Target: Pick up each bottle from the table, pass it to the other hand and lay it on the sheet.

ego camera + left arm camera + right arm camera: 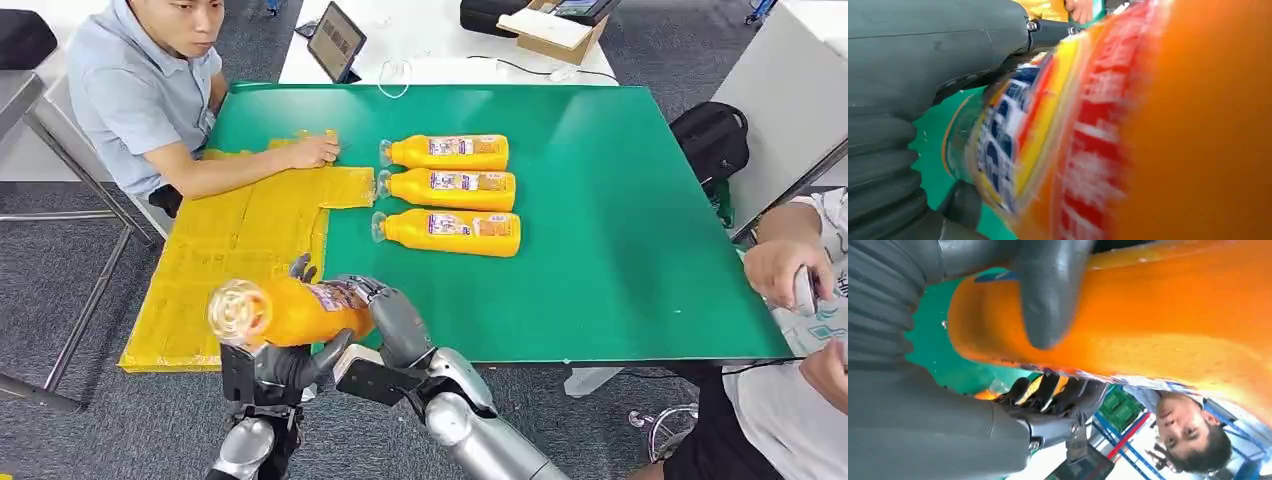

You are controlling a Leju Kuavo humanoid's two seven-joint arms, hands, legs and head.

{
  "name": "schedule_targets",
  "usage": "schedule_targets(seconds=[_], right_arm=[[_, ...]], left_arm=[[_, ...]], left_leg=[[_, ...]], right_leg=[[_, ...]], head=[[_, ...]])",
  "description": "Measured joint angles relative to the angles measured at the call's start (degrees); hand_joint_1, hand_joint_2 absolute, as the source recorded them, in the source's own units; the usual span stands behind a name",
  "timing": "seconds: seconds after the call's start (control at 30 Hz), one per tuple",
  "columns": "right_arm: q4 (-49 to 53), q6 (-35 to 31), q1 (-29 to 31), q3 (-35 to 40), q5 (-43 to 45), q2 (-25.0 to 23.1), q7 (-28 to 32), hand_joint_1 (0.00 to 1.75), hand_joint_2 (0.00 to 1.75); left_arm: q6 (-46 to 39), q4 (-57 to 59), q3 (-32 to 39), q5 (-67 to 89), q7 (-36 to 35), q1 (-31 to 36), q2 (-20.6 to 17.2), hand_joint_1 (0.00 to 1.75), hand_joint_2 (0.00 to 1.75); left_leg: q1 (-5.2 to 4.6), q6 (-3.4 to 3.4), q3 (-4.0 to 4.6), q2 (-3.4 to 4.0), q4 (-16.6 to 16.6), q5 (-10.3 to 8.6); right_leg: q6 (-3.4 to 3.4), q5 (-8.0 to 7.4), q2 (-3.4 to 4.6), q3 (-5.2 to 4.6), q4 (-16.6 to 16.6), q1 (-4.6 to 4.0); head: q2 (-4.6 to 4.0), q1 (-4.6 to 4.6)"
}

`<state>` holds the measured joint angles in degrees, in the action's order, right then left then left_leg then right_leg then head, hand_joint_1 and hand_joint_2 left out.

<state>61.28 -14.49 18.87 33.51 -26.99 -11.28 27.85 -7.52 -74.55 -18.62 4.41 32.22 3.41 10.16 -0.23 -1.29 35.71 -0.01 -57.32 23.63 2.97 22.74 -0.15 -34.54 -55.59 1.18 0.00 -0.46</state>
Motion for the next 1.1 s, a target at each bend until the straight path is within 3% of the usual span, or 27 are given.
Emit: schedule_targets(seconds=[0.2, 0.23, 0.27, 0.53, 0.57, 0.6, 0.63, 0.73, 0.77, 0.93, 1.1], right_arm=[[-1.97, 0.04, 1.41, 0.74, -0.7, -0.46, 0.0, 1.73, 1.75], [-2.14, 0.04, 1.55, 0.79, -0.76, -0.48, 0.0, 1.75, 1.75], [-2.34, 0.04, 1.65, 0.81, -0.79, -0.57, 0.0, 1.73, 1.75], [-2.97, -0.7, 2.41, 1.42, -0.85, -0.68, 0.18, 1.66, 1.75], [-3.03, -0.7, 2.46, 1.46, -0.85, -0.68, 0.17, 1.43, 1.75], [-3.08, -0.7, 2.5, 1.51, -0.83, -0.68, 0.19, 1.01, 1.75], [-3.1, -0.7, 2.52, 1.51, -0.83, -0.68, 0.2, 0.05, 1.75], [-3.19, -0.92, 2.52, 1.7, -0.83, -0.68, 0.46, 0.0, 1.75], [-3.23, -1.2, 2.47, 1.75, -0.81, -0.68, 0.74, 0.0, 0.0], [-3.36, -4.06, 2.18, 1.79, -0.81, -0.85, 2.07, 0.0, 0.0], [-2.06, -11.24, 1.01, 1.84, -2.83, -0.66, 4.91, 0.0, 0.0]], left_arm=[[3.3, -0.83, 1.18, -5.37, -1.7, -0.18, 0.42, 0.0, 1.75], [3.36, -0.92, 1.33, -5.57, -1.79, -0.23, 0.46, 1.48, 1.75], [3.45, -1.0, 1.46, -5.64, -1.86, -0.27, 0.5, 1.75, 1.75], [5.88, -1.0, 1.94, -9.33, -3.01, -0.23, 0.48, 1.75, 1.75], [5.9, -1.0, 1.97, -9.39, -3.02, -0.23, 0.48, 1.75, 1.75], [5.88, -1.0, 1.99, -9.41, -3.01, -0.23, 0.48, 1.75, 1.75], [5.88, -1.0, 2.01, -9.44, -3.04, -0.23, 0.48, 1.75, 1.75], [6.7, -1.0, 2.16, -11.46, -3.32, -0.14, 0.48, 1.75, 1.75], [7.54, -1.0, 2.27, -12.72, -3.54, -0.06, 0.48, 1.75, 1.75], [11.78, -1.0, 2.69, -19.53, -5.09, 0.82, 0.9, 1.75, 1.75], [11.92, -0.83, 3.67, -23.69, -6.25, 1.94, 0.9, 1.75, 1.75]], left_leg=[[0.0, 0.0, 0.0, 0.02, -0.01, 0.0], [0.0, 0.0, 0.0, 0.02, -0.01, 0.0], [0.0, 0.0, 0.0, 0.02, -0.01, 0.0], [0.0, 0.0, 0.0, 0.04, -0.01, 0.0], [0.0, 0.0, 0.0, 0.04, -0.01, 0.0], [0.0, 0.0, 0.0, 0.04, -0.01, 0.0], [0.0, 0.0, 0.0, 0.04, -0.01, 0.0], [0.0, 0.0, 0.0, 0.04, -0.01, 0.0], [0.0, 0.0, 0.0, 0.04, -0.01, 0.0], [0.0, 0.0, 0.0, 0.04, -0.01, 0.0], [0.0, 0.0, 0.01, 0.03, -0.01, 0.0]], right_leg=[[0.0, 0.0, 0.01, -0.02, 0.0, 0.0], [0.0, 0.0, 0.01, -0.02, 0.0, 0.0], [0.0, 0.0, 0.01, -0.02, 0.0, 0.0], [0.0, 0.0, 0.01, -0.04, 0.0, 0.0], [0.0, 0.0, 0.01, -0.04, 0.0, 0.0], [0.0, 0.0, 0.01, -0.04, 0.0, 0.0], [0.0, 0.0, 0.01, -0.04, 0.0, 0.0], [0.0, 0.0, 0.01, -0.04, 0.0, 0.0], [0.0, 0.0, 0.01, -0.05, 0.0, 0.0], [0.0, 0.0, 0.01, -0.04, 0.0, 0.0], [0.0, 0.0, 0.01, -0.05, 0.0, 0.0]], head=[[0.0, 0.0], [0.0, 0.0], [0.0, 0.0], [0.0, 0.0], [0.0, 0.0], [0.0, 0.0], [0.0, 0.0], [0.0, 0.0], [0.0, 0.0], [0.0, 0.0], [0.0, 0.02]])
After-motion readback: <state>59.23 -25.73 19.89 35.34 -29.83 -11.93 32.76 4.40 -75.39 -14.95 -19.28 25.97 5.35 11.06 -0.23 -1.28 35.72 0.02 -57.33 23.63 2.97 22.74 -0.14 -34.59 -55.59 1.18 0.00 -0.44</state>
